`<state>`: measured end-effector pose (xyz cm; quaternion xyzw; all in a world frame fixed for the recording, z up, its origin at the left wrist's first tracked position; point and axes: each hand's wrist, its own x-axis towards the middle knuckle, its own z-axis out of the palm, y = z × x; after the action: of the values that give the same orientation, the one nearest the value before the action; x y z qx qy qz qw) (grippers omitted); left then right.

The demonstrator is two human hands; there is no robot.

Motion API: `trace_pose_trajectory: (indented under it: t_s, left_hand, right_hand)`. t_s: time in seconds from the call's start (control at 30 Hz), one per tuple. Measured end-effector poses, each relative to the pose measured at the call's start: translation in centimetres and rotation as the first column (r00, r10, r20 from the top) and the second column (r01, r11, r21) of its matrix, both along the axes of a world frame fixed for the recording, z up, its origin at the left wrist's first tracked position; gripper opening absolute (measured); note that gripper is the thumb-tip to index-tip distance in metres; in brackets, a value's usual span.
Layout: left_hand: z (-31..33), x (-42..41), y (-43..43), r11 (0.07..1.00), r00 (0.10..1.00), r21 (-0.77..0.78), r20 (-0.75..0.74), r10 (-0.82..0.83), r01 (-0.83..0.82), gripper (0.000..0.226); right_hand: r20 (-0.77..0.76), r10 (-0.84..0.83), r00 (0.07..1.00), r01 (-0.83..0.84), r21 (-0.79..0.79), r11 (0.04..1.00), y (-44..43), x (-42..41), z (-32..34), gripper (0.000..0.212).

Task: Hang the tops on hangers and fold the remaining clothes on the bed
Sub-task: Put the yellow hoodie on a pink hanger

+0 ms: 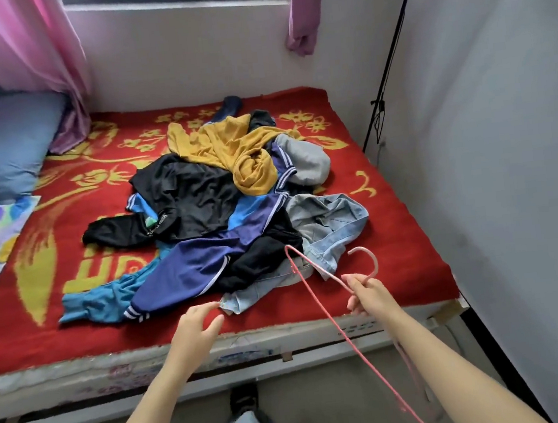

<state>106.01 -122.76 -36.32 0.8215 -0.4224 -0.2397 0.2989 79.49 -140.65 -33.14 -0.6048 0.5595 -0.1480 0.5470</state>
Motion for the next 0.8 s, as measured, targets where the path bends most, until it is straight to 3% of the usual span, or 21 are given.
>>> trace_pose_trajectory:
  t_s: [0.13, 0.23, 0.33, 0.57, 0.7, 0.8]
  left_hand:
    - [-0.4, 2.2, -2.6, 0.997, 0.995, 0.005, -0.061, 0.082, -0.082, 0.032]
    - [-1.2, 4.4, -5.6, 0.991, 0.986, 0.005, -0.101, 0.133, -0.133, 0.030]
    - [-1.6, 7.7, -9.6, 0.987, 0.977, 0.007, -0.139, 0.163, -0.163, 0.030]
    - [-1.5, 15.7, -17.9, 0.980, 0.942, -0.016, -0.279, 0.184, -0.196, 0.030]
    - [-2.1, 20.0, -20.1, 0.979, 0.937, 0.030, -0.284, 0.203, -0.203, 0.029]
    - [-2.7, 22.1, -20.7, 0.970, 0.926, 0.050, -0.290, 0.242, -0.237, 0.028]
  right_hand:
    - [0.110, -0.080, 0.991, 0.069, 0.103, 0.992, -2.9, 3.1, 0.0, 0.015]
    - [0.156, -0.083, 0.984, 0.067, 0.109, 0.992, -6.4, 5.8, 0.3, 0.009]
    - [0.174, -0.108, 0.979, 0.091, 0.100, 0.991, -10.7, 9.0, 1.0, 0.016]
    - [0.081, -0.217, 0.973, 0.219, -0.009, 0.976, -18.7, 17.5, 0.0, 0.026]
    - [0.032, -0.231, 0.972, 0.233, -0.064, 0.970, -19.8, 21.2, -2.5, 0.038]
    - [-0.014, -0.244, 0.970, 0.243, -0.064, 0.968, -20.3, 22.6, -3.7, 0.036]
